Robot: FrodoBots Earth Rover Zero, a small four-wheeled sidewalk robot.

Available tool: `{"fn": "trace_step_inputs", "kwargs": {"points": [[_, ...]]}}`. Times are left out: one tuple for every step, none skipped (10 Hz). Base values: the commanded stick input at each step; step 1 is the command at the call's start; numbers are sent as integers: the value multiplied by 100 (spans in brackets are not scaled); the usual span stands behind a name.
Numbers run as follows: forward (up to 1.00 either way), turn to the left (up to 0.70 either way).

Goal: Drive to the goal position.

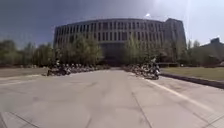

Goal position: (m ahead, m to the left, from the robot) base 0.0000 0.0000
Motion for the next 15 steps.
{"fn": "trace_step_inputs", "kwargs": {"points": [[70,1],[70,1],[70,1],[70,1],[70,1],[70,1],[70,1],[70,1],[70,1],[70,6],[70,36],[70,36],[70,36],[70,36],[70,8]]}}
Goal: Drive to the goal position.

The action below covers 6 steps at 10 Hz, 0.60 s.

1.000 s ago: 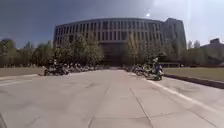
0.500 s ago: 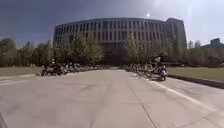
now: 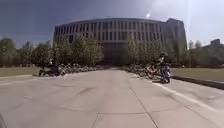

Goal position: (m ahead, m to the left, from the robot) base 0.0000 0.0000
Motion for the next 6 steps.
{"fn": "trace_step_inputs", "kwargs": {"points": [[70,1],[70,1],[70,1],[70,1],[70,1],[70,1]]}}
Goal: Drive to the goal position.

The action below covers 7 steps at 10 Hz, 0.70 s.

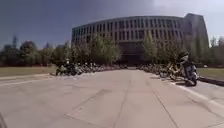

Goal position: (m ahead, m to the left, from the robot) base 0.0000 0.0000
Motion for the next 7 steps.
{"fn": "trace_step_inputs", "kwargs": {"points": [[70,1],[70,1],[70,1],[70,1],[70,1],[70,1],[70,-7]]}}
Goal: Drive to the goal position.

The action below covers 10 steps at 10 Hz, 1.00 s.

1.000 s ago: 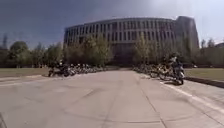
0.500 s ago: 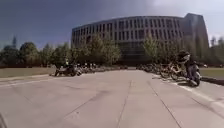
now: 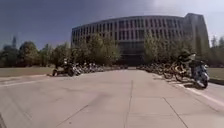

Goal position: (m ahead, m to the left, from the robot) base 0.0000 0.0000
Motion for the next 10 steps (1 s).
{"fn": "trace_step_inputs", "kwargs": {"points": [[70,-19],[70,-32],[70,-30],[70,-24],[70,-19],[70,-14],[70,-8],[70,-3],[70,1],[70,1]]}}
